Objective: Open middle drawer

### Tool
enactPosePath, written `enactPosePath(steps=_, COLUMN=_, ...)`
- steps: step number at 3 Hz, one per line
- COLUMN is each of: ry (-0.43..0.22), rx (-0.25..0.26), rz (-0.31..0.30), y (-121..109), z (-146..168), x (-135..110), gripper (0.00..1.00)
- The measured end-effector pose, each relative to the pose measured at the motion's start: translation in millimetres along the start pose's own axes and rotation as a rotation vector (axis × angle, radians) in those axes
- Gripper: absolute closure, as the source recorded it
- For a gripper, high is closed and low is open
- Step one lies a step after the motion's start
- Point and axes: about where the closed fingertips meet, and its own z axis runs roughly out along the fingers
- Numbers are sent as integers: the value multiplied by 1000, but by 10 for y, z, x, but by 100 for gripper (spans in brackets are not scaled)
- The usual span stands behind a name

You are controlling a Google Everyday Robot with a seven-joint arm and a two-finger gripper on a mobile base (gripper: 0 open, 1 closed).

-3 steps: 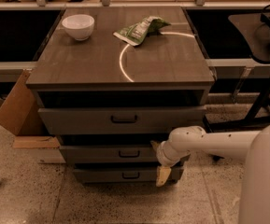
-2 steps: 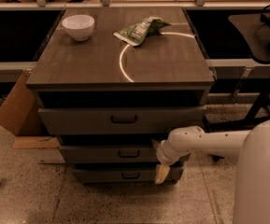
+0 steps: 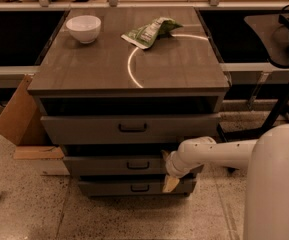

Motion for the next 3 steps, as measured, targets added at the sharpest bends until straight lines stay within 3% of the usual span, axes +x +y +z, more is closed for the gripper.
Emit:
enactPosePath(steps=1, ry=-17, rx=-13, rz=11, y=218, z=-93, x=36, gripper=42)
enactPosePath(steps=3, ry=-21, rx=-14, rz=12, y=233, z=-218, x=-1, gripper=89)
